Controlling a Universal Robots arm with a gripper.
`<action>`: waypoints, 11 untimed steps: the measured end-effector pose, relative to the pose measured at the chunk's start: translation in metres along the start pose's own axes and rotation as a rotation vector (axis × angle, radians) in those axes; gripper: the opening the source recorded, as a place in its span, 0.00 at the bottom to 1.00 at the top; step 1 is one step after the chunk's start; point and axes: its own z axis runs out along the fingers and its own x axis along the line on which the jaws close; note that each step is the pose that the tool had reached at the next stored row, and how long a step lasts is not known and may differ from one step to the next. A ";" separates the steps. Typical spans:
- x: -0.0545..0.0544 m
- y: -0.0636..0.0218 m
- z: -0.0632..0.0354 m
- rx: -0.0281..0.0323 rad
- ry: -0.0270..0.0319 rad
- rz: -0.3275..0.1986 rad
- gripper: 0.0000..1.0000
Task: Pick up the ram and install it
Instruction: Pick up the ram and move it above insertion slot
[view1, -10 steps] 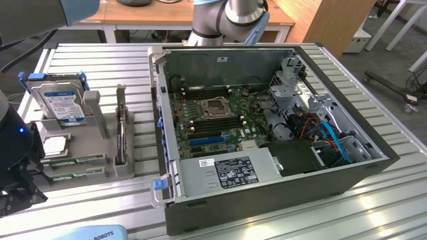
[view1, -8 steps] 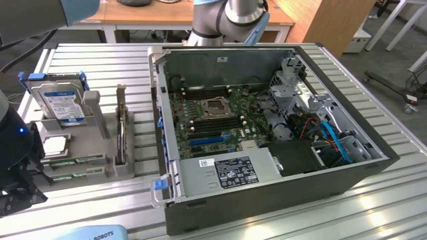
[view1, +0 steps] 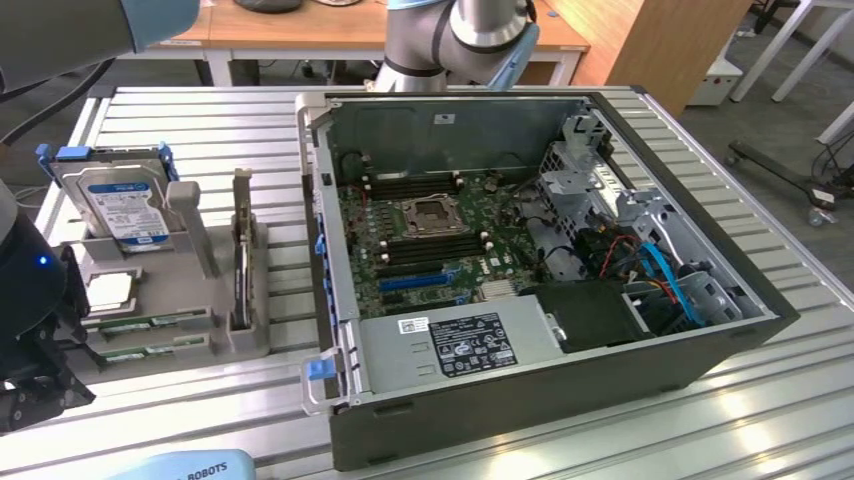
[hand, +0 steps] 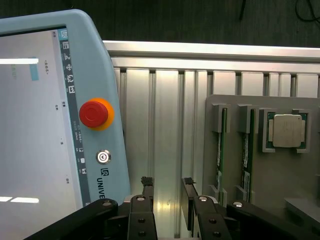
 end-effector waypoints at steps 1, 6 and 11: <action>0.000 0.0000 0.0000 0.0001 0.0000 0.000 0.35; -0.004 0.0001 0.0003 0.0001 -0.0001 0.000 0.35; -0.017 0.0000 0.0012 0.0000 0.0000 0.000 0.35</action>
